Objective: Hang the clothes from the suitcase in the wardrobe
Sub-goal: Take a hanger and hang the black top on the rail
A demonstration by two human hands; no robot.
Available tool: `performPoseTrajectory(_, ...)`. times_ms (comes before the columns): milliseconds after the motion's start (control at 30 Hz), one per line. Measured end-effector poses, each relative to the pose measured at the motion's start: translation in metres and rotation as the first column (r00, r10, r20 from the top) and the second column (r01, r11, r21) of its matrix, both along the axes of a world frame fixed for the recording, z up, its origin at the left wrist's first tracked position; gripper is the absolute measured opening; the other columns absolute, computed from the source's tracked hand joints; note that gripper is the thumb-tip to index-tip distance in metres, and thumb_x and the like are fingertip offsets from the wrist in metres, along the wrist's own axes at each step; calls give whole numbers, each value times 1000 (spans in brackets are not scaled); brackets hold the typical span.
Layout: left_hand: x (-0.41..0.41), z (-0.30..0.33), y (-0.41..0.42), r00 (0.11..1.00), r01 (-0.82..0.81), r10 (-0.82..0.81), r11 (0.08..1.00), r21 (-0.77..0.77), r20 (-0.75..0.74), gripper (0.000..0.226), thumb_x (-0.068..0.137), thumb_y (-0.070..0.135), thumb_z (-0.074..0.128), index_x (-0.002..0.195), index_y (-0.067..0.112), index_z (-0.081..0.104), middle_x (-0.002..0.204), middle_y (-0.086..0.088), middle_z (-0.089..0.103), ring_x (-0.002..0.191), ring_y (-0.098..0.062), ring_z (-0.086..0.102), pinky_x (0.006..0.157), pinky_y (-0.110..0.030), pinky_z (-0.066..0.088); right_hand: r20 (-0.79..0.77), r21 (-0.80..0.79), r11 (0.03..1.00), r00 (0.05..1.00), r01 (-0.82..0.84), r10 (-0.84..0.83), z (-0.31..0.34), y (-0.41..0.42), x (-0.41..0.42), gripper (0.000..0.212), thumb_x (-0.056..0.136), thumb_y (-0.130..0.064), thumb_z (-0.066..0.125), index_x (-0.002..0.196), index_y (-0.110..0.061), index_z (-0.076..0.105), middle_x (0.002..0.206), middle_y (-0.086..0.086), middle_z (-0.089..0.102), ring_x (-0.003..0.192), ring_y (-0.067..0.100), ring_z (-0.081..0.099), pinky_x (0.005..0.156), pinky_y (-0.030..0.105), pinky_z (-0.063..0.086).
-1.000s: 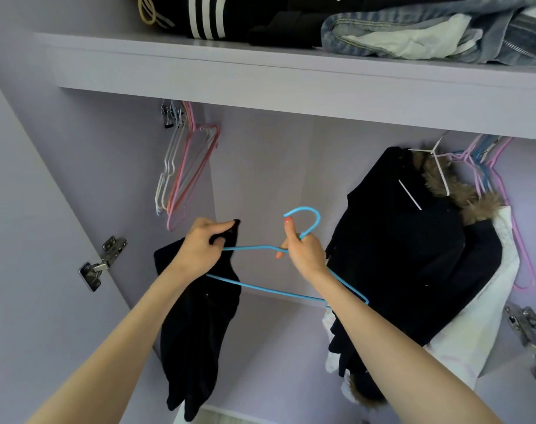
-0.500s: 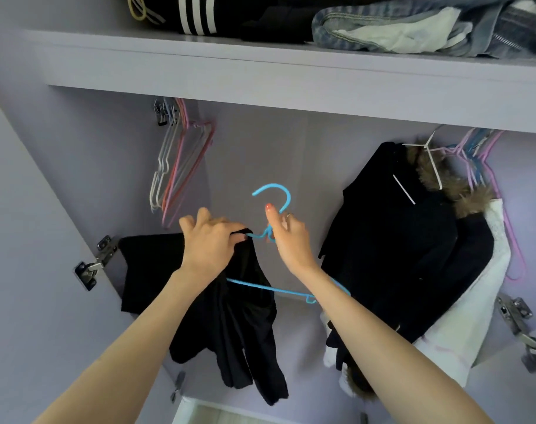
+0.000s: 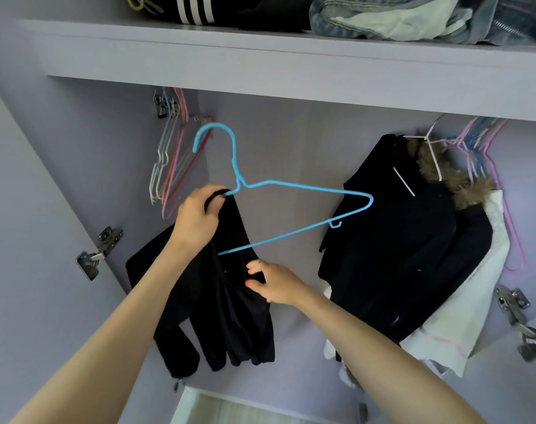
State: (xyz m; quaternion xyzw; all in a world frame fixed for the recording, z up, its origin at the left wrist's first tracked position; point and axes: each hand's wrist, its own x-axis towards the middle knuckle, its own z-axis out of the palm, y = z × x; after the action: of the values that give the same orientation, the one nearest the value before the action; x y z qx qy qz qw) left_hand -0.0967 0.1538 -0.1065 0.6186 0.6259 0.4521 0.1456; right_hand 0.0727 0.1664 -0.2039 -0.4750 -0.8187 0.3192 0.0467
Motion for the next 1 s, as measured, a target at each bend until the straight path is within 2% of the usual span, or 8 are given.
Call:
performPoseTrajectory(67,-3,7,-6,999,6,-8,999,52,34,26,95,8,46,117,9,59,111,0,62,106,-13,54,92,-16,36,134,-102,994,990,-34,48,-14,-3,0,55,96,-36,46,145,-19,30,143,1,45,77,21,64,94,33,46)
performPoseTrajectory(200,-14,6,-16,992,-16,3,995,101,127,24,96,10,46,115,10,61,108,9,59,99,5,49,86,1,33,298,46,996,953,-71,54,-26,6,12,33,94,-29,47,122,-12,56,119,12,61,105,31,58,88,33,44)
performPoseTrajectory(267,-21,-5,-19,984,-65,58,997,37,167,24,96,13,47,115,12,62,108,10,59,103,1,50,92,-8,34,298,160,985,954,-57,6,-23,16,27,26,93,-24,47,107,-11,63,112,10,64,106,32,57,86,35,47)
performPoseTrajectory(400,-32,-32,-21,972,-105,127,987,-118,199,24,96,14,47,114,16,62,111,7,60,112,-15,53,100,-26,37,337,210,978,940,-22,-51,-12,32,70,27,94,-23,48,111,-15,66,118,5,65,111,27,58,92,37,47)
performPoseTrajectory(500,-40,-42,-18,974,-130,165,969,-211,158,24,96,17,46,109,26,64,112,3,63,112,-23,55,104,-42,40,330,185,980,935,72,-131,-5,37,105,28,95,-23,51,119,-15,64,125,1,61,117,23,55,98,36,44)
performPoseTrajectory(767,-29,-51,-9,990,-133,142,962,-237,22,26,95,15,46,108,26,65,118,-1,63,116,-27,53,109,-51,30,262,159,948,914,276,-310,24,49,142,29,91,-20,58,118,-11,64,125,6,59,115,25,56,99,32,44)
performPoseTrajectory(900,-18,-49,-9,988,-146,131,971,-189,-87,26,95,14,47,113,21,65,111,-12,61,110,-30,52,108,-43,28,255,285,943,935,172,-247,45,42,129,26,93,-16,50,115,-9,64,119,7,58,113,25,54,93,32,45)
performPoseTrajectory(1000,-3,-47,-8,980,-131,102,978,-165,-173,26,95,13,47,113,22,65,102,-11,58,106,-29,51,93,-36,25,243,487,873,958,16,-153,66,35,102,29,95,-14,43,112,-7,65,109,9,57,110,25,52,95,28,37)
